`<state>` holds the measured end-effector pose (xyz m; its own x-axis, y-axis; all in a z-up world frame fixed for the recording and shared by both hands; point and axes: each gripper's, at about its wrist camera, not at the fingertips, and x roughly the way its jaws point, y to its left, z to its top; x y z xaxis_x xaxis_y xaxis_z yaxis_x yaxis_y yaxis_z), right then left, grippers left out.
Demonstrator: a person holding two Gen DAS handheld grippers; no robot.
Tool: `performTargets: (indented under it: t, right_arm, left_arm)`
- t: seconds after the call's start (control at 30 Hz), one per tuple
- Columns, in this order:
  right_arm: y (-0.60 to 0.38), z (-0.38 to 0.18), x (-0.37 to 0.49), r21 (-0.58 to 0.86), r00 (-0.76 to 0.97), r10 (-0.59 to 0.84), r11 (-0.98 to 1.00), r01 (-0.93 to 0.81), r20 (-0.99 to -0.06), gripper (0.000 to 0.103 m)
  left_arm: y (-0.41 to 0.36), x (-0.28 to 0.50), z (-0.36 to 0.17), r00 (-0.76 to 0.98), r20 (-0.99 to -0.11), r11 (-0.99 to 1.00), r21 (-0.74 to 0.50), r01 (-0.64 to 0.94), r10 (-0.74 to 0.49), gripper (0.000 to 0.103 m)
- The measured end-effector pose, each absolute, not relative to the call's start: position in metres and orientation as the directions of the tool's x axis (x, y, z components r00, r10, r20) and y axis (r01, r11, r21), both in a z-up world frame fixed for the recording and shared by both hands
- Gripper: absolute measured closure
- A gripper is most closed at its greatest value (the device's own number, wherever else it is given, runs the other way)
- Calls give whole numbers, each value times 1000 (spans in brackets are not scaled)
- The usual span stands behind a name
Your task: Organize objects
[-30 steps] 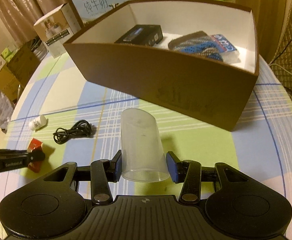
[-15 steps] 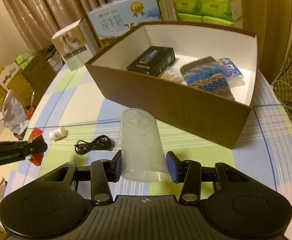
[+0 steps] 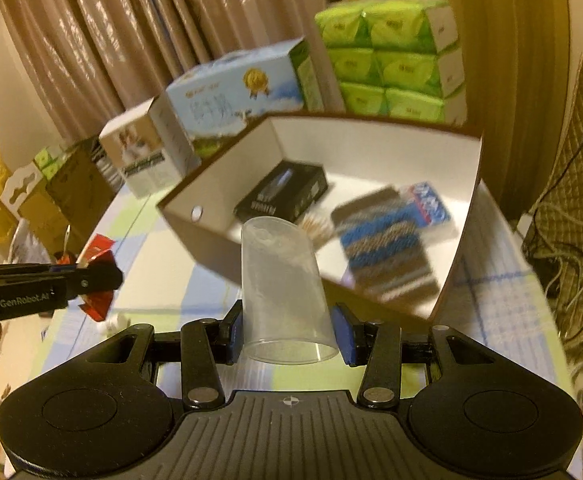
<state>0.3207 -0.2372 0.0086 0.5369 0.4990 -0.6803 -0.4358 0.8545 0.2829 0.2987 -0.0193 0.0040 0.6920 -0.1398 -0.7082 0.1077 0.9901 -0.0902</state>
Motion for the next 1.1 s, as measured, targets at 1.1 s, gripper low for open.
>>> performTargets:
  t: [1.1]
  right_arm:
    - [-242,-15,500,296,535,473,874,-385,-701,61]
  left_arm:
    - [-110,515,-45,577,-800,971,-29,239,-166,82]
